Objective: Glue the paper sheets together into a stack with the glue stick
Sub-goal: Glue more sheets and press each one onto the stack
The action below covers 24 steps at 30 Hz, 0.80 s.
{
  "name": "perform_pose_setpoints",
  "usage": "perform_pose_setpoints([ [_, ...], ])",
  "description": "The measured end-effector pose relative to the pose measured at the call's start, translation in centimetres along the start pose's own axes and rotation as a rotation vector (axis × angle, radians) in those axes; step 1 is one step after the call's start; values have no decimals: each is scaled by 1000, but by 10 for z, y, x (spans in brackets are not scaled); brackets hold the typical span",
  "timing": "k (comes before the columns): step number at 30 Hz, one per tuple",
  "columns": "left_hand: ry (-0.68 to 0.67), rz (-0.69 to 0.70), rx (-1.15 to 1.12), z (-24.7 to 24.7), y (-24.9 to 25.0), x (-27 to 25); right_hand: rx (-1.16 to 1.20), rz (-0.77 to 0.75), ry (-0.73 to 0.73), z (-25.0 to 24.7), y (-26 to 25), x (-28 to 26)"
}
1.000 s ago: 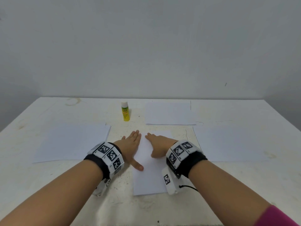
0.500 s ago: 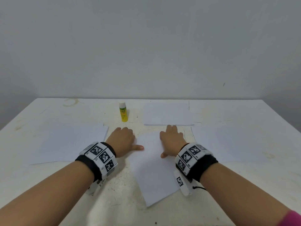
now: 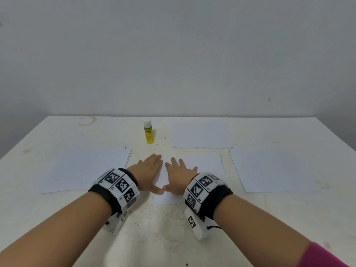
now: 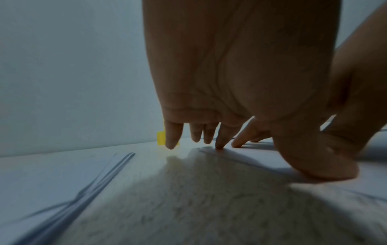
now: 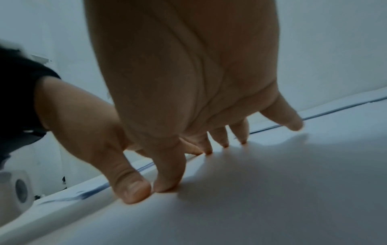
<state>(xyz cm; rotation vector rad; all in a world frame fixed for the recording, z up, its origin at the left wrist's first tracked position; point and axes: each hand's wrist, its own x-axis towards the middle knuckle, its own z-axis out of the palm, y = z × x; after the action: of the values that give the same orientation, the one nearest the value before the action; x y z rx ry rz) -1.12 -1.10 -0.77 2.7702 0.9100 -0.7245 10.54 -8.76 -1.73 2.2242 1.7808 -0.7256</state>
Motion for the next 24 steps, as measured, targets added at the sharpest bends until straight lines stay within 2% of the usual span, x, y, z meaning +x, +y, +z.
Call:
perform_pose_setpoints([
  [2,-85,-3,-35,1,-2,0,-15,-48,-15,-3,6,0],
  [6,-144,13,-47,-2,-2,-2,7,-58,-46,-13,33,-6],
  [14,-199,2,-16,2,-4,-1,90,102,-59,-28,121,-16],
  [17,-214,-8,30,-2,-3,0,105,106,6,-31,129,-14],
  [21,-222,-39,32,-7,-7,4,9,69,100,-36,134,-17],
  [24,-212,-49,2,-7,-10,7,-17,32,80,-34,142,-18],
])
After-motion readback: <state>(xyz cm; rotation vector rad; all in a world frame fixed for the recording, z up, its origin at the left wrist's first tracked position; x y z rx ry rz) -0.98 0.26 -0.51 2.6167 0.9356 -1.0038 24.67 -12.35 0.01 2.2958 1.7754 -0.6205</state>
